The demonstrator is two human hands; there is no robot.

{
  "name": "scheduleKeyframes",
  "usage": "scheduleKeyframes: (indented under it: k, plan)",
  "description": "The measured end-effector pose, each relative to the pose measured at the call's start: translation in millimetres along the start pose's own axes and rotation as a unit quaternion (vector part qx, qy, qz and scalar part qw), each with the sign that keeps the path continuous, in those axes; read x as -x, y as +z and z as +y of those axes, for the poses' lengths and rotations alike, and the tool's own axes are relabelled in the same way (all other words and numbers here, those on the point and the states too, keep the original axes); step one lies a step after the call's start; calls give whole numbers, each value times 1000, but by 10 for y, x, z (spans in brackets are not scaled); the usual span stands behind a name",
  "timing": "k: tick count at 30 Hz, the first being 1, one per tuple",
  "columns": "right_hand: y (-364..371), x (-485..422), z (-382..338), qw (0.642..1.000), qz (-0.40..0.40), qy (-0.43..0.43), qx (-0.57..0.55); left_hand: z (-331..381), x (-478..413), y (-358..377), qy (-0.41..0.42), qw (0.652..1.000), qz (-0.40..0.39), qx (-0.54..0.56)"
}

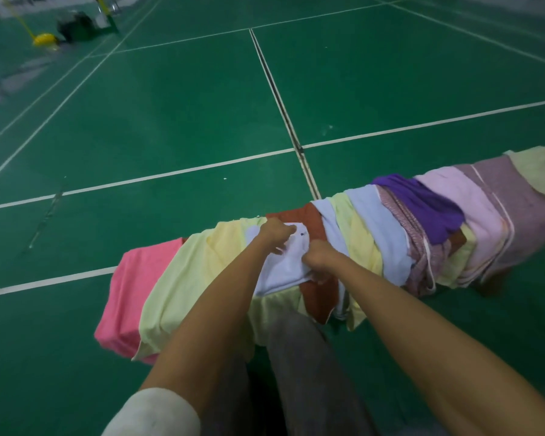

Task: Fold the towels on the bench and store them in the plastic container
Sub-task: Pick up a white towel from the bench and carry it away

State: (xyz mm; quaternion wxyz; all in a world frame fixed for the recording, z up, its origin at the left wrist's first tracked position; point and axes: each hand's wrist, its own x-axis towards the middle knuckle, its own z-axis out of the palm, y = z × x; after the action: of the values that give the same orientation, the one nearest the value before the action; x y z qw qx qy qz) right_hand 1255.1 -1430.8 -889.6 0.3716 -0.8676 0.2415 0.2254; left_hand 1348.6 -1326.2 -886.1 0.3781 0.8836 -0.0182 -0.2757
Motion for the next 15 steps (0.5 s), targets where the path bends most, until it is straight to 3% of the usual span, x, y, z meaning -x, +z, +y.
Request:
scheduleKeyframes:
  k: [4, 7, 12, 15]
  plan:
    - [21, -69, 55, 994, 96, -12, 53, -249, 13, -9, -19, 979, 117, -163]
    - [75, -173, 3, 993, 116, -4, -1, -469, 58, -86, -88, 977, 161, -110]
    - [139, -240, -107, 993, 95, 11, -63, -773, -28, -234, -129, 986, 88, 66]
    - [171, -269, -114, 993, 65, 29, -96, -841, -12, -264, -170, 971, 7, 166]
